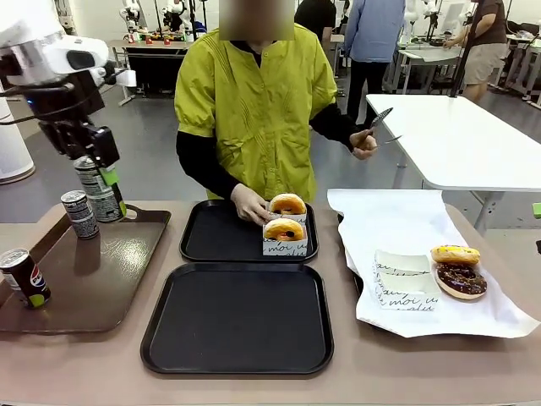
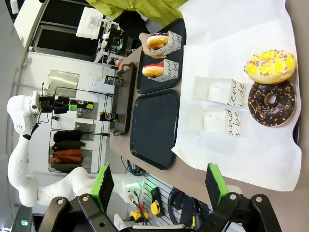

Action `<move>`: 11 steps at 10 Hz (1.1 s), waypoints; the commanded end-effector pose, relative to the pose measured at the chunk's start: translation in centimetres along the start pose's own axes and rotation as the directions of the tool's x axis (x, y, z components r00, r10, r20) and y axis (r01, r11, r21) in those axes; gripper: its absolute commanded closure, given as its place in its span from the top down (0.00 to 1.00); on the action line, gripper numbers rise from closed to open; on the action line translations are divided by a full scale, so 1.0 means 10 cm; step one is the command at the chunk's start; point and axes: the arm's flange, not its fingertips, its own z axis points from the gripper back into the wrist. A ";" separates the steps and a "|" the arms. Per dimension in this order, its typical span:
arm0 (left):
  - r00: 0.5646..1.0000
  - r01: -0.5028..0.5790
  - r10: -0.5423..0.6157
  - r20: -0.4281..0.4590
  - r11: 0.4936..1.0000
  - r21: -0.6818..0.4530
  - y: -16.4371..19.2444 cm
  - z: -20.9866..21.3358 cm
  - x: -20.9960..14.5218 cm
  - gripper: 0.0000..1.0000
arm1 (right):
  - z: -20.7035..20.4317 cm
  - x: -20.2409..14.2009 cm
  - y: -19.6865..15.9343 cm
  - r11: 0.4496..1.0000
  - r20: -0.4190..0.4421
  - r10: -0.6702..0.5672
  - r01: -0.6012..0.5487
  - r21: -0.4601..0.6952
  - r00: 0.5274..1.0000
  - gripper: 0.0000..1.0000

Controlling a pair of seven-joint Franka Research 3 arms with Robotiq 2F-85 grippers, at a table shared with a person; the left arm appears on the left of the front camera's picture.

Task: Set up donuts and drinks on trays.
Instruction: Pick up one Pepsi coke and place it on the Flat Tray.

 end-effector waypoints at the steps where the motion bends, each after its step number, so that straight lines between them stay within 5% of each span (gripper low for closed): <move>1: 1.000 -0.009 0.009 -0.005 1.000 0.001 -0.02 -0.12 0.00 0.59 | -0.01 0.02 -0.01 1.000 0.003 0.001 -0.001 0.002 1.000 1.00; 6: 1.000 -0.002 0.002 -0.012 1.000 -0.001 0.01 -0.05 -0.02 0.59 | -0.01 0.02 -0.01 1.000 0.003 0.001 -0.001 0.002 1.000 1.00; 11: 1.000 -0.010 0.011 -0.027 0.999 0.050 -0.75 -1.00 1.12 0.59 | -0.01 0.02 -0.01 1.000 0.003 0.001 -0.001 0.002 1.000 1.00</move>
